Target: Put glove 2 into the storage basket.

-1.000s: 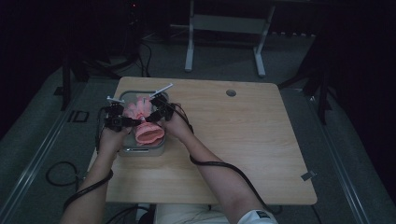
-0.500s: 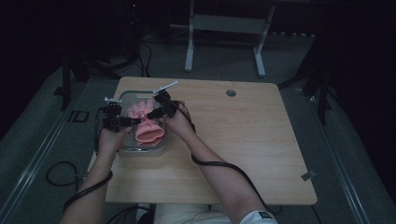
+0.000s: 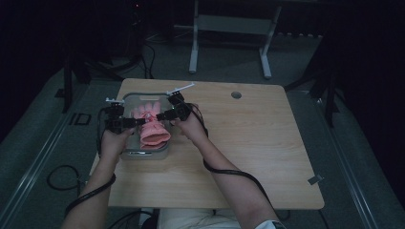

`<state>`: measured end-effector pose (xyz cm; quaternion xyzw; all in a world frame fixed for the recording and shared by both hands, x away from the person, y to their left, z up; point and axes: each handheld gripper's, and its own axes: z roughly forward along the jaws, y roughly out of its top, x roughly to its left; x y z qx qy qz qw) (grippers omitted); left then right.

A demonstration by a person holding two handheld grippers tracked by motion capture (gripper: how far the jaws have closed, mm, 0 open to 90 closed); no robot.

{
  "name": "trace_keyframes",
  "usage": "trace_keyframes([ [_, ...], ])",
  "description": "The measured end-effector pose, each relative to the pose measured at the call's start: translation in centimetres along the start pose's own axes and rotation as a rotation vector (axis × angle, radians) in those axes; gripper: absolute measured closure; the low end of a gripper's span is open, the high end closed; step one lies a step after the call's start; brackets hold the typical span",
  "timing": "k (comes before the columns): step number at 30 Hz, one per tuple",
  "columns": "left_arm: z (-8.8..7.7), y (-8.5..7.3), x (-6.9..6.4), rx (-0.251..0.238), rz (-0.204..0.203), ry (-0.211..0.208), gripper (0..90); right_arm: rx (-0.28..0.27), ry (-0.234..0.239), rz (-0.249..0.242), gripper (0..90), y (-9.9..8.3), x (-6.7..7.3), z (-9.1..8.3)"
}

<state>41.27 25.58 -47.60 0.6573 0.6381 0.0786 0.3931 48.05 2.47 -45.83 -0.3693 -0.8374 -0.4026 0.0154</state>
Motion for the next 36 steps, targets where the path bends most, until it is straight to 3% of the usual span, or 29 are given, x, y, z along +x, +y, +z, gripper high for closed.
trace_keyframes([
  [5,-0.8,0.2,0.1,-0.041,0.030,-0.025,33.9,-0.016,0.023,-0.012,51.2,0.1,0.3,-1.0],
  [8,-1.4,0.2,0.3,-0.067,0.024,-0.053,29.8,-0.026,0.030,-0.028,51.0,0.1,0.7,-1.5],
  [18,-2.4,0.3,-0.5,-0.089,0.072,-0.101,21.5,-0.032,0.028,-0.036,51.1,0.0,0.8,-2.1],
  [19,-2.8,0.3,-1.3,-0.098,0.133,-0.089,21.5,-0.033,0.026,-0.037,51.1,0.0,0.9,-2.1],
  [20,-3.0,0.3,-1.7,-0.101,0.156,-0.078,16.8,-0.037,0.031,-0.047,49.3,-0.1,0.8,-2.4],
  [26,-3.8,0.0,-3.4,-0.144,0.224,-0.080,14.9,-0.050,0.052,-0.076,35.5,-0.4,0.8,-3.2],
  [30,-4.4,-0.6,-5.3,-0.165,0.300,-0.062,14.9,-0.044,0.066,-0.106,24.9,-0.8,0.3,-4.1],
  [36,-4.6,-1.9,-7.8,-0.161,0.364,-0.114,14.9,-0.056,0.057,-0.140,20.8,-1.8,-0.6,-5.5],
])
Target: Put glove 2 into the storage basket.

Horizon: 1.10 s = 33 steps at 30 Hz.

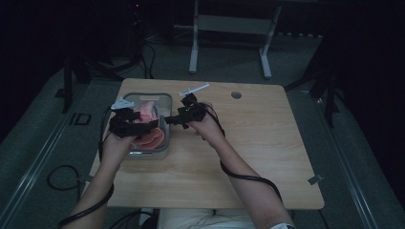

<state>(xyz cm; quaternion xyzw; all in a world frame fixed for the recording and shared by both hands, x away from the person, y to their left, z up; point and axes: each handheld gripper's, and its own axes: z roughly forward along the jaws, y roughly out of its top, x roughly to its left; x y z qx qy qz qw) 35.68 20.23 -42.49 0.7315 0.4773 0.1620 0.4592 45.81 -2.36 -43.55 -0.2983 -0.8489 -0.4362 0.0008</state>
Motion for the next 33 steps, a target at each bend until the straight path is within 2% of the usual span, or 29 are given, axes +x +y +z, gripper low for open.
trace_keyframes([
  [2,0.3,-0.1,-0.8,0.004,0.004,-0.033,14.9,-0.002,0.002,-0.011,18.9,-0.4,-0.2,-0.5],
  [6,0.8,-0.4,-2.7,0.030,0.051,-0.043,13.5,0.004,-0.006,-0.037,16.2,-1.2,-0.4,-1.5],
  [8,1.1,-0.5,-3.5,0.046,0.058,-0.054,6.4,0.000,-0.014,-0.046,16.2,-1.6,-0.5,-2.0],
  [9,1.2,-0.5,-3.9,0.059,0.070,-0.053,2.3,-0.002,-0.018,-0.046,16.2,-1.8,-0.6,-2.3],
  [12,1.7,-0.8,-5.0,0.062,0.115,-0.037,1.6,-0.005,-0.033,-0.055,16.0,-2.4,-0.9,-3.1],
  [19,2.6,-1.3,-7.3,0.051,0.152,-0.119,1.6,-0.007,-0.050,-0.082,15.0,-4.2,-1.9,-4.6],
  [23,3.5,-2.0,-8.8,0.053,0.164,-0.192,1.6,-0.006,-0.060,-0.101,14.6,-5.4,-2.4,-5.1],
  [28,4.5,-2.9,-10.2,0.066,0.229,-0.230,1.6,0.005,-0.072,-0.113,14.6,-6.9,-2.7,-5.7],
  [30,4.8,-3.2,-10.6,0.065,0.235,-0.254,1.6,0.001,-0.072,-0.117,14.6,-7.5,-2.8,-5.8],
  [32,4.9,-3.4,-10.8,0.066,0.239,-0.261,1.6,0.003,-0.076,-0.122,14.6,-7.8,-2.8,-5.8],
  [33,5.1,-3.7,-11.1,0.065,0.255,-0.279,1.6,0.000,-0.077,-0.125,14.6,-8.1,-2.9,-5.8],
])
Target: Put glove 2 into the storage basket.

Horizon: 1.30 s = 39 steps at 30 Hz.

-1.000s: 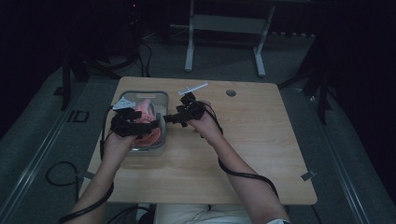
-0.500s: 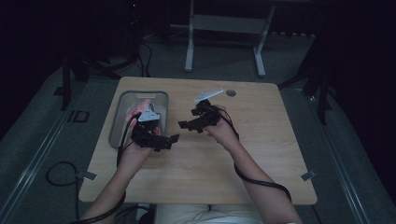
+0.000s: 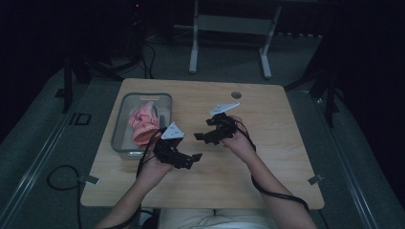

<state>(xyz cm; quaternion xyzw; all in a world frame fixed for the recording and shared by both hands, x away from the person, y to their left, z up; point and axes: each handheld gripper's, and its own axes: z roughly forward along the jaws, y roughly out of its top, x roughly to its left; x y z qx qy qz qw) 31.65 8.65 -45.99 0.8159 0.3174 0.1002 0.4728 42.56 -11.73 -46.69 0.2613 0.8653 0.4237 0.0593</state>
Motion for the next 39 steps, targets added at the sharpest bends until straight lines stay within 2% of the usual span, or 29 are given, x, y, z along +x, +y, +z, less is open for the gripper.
trace_keyframes([
  [2,0.4,-0.3,-0.4,0.017,0.021,-0.005,1.6,-0.009,0.002,0.001,14.6,-1.1,-0.2,0.1],
  [9,2.2,-1.7,-1.3,0.054,0.047,-0.082,1.6,0.025,0.010,0.003,14.6,-3.6,-0.1,0.5],
  [12,3.0,-2.4,-1.5,0.064,0.041,-0.091,1.7,0.036,0.010,0.009,14.7,-4.5,0.1,0.8],
  [17,4.0,-3.7,-1.9,0.069,0.051,-0.079,1.7,0.053,0.006,0.006,14.7,-6.3,0.7,1.5],
  [21,4.8,-4.7,-1.9,0.084,0.046,-0.097,2.1,0.065,0.020,0.006,14.7,-7.5,0.7,1.7],
  [26,5.8,-5.9,-1.7,0.102,0.048,-0.116,2.1,0.070,0.025,-0.031,14.7,-8.4,1.1,1.5],
  [29,6.2,-6.6,-1.7,0.091,0.043,-0.127,2.1,0.076,0.016,-0.043,14.7,-8.9,1.2,1.5],
  [31,6.4,-6.8,-1.9,0.087,0.070,-0.124,2.1,0.073,0.014,-0.049,14.8,-9.2,1.2,1.5],
  [32,6.3,-7.0,-2.0,0.074,0.107,-0.110,2.1,0.071,0.015,-0.049,14.8,-9.3,1.2,1.4],
  [33,6.4,-7.2,-2.1,0.068,0.121,-0.107,2.1,0.067,0.015,-0.049,14.8,-9.5,1.2,1.4],
  [36,6.5,-7.5,-1.9,0.066,0.107,-0.149,2.1,0.060,0.001,-0.067,14.7,-9.8,1.4,1.1],
  [39,6.7,-7.7,-2.0,0.086,0.120,-0.149,2.1,0.059,-0.002,-0.073,14.7,-10.2,1.6,1.0],
])
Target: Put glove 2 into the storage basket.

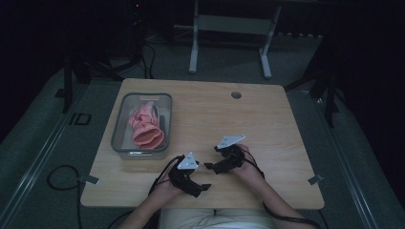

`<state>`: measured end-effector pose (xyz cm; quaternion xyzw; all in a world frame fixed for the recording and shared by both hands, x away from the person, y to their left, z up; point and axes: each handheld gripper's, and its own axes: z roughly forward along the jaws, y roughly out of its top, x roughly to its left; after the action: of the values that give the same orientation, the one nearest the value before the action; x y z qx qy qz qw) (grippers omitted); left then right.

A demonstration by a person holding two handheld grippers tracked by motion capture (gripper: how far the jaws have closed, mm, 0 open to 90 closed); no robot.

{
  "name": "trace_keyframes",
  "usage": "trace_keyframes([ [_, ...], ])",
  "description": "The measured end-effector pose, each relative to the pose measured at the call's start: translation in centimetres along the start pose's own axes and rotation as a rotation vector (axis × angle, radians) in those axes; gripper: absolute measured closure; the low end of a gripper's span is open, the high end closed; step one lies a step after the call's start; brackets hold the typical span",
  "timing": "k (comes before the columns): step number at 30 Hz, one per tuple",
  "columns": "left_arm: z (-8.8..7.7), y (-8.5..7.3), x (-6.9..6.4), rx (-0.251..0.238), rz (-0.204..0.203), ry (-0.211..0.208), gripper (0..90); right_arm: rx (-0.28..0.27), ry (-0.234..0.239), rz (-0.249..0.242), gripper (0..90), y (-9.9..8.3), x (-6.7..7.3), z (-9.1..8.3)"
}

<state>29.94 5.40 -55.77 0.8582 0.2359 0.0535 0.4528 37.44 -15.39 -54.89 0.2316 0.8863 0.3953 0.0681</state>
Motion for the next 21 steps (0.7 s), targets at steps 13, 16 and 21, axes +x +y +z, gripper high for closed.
trace_keyframes([
  [13,0.1,0.0,-0.3,0.015,0.020,0.000,2.1,-0.020,-0.008,0.020,13.9,-2.2,-0.5,-0.5],
  [16,0.1,0.0,-0.5,0.018,0.034,0.006,2.1,-0.035,-0.008,0.031,13.9,-2.4,-0.8,-0.9],
  [21,0.2,-0.1,-0.9,0.021,0.063,0.017,2.1,-0.050,-0.008,0.037,13.8,-2.5,-1.2,-1.2],
])
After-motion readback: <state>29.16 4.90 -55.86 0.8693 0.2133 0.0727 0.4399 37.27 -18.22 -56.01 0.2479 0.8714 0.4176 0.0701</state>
